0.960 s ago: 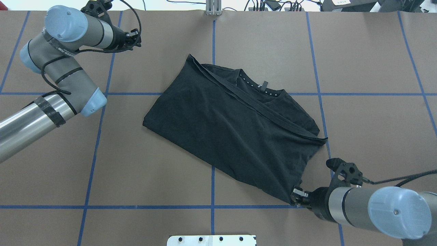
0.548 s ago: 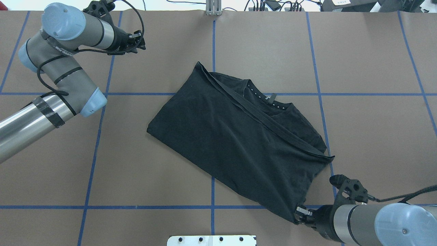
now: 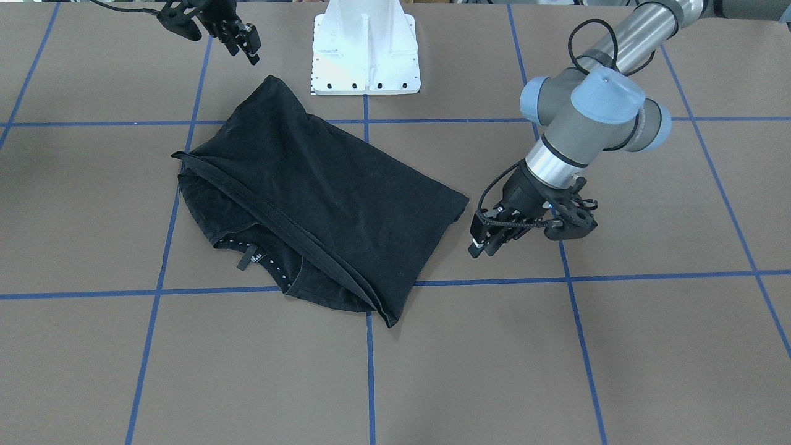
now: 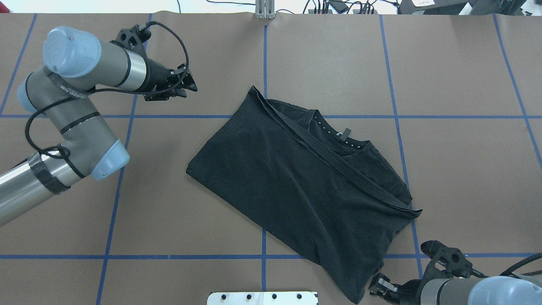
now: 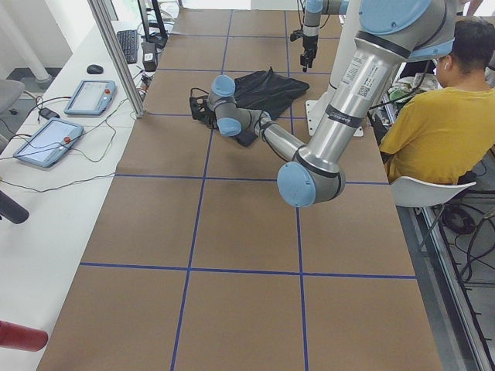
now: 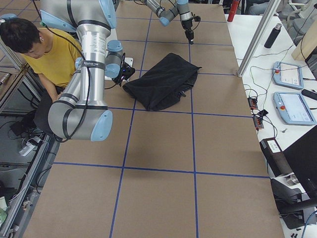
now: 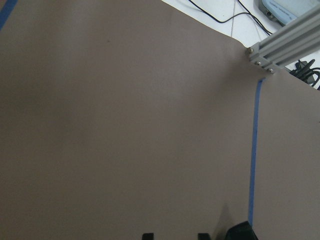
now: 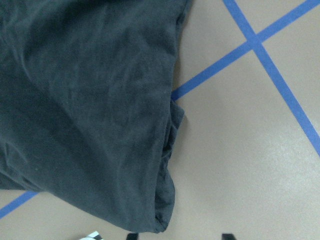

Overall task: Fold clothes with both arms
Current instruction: 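Move the left gripper to the shirt edge nearest it and grasp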

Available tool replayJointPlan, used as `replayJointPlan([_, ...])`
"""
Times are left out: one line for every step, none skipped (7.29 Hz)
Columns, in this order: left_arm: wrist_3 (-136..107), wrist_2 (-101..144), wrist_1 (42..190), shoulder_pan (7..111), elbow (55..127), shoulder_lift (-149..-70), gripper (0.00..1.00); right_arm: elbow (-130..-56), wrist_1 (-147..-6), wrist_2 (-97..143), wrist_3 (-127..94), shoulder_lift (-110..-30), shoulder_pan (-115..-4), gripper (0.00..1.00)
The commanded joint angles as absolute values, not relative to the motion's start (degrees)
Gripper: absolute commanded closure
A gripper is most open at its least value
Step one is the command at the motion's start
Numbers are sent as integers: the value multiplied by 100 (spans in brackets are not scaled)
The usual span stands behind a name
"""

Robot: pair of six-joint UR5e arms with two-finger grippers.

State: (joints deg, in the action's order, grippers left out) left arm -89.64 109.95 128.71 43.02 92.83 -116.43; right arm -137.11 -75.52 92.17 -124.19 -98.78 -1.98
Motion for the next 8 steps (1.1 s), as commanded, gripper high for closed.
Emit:
replayJointPlan([-9393, 10023, 11828, 3519, 10018, -11206, 55, -13772, -7576, 9237, -12358, -9826, -745, 0])
replayJointPlan([-9517, 9872, 11734, 3307, 10020, -11180, 54, -13755, -7576, 9246, -12349, -9739, -886, 0])
replayJointPlan([-9806, 9844, 11725, 3035, 10011, -11145, 54, -13729, -7576, 9237, -12331, -9730, -975, 0])
replayJointPlan([-9939, 9844, 11707, 2954, 10046, -11127, 50, -13711, -7576, 9229, -12253, -9721, -1036, 0])
replayJointPlan([-10106, 9844, 11707, 2797, 10107, -10996, 46, -13685, -7620, 9211, -12200, -9660, -1098, 0])
replayJointPlan([-10194, 9844, 11698, 2734, 10125, -10978, 45, -13711, -7899, 9237, -12069, -9520, -1212, 0])
replayJointPlan([-10230, 9844, 11698, 2681, 10090, -10978, 44, -13711, -8293, 9237, -11989, -9284, -1265, 0])
replayJointPlan([-10230, 9844, 11698, 2663, 10046, -10978, 44, -13720, -8532, 9237, -11988, -9107, -1257, 0])
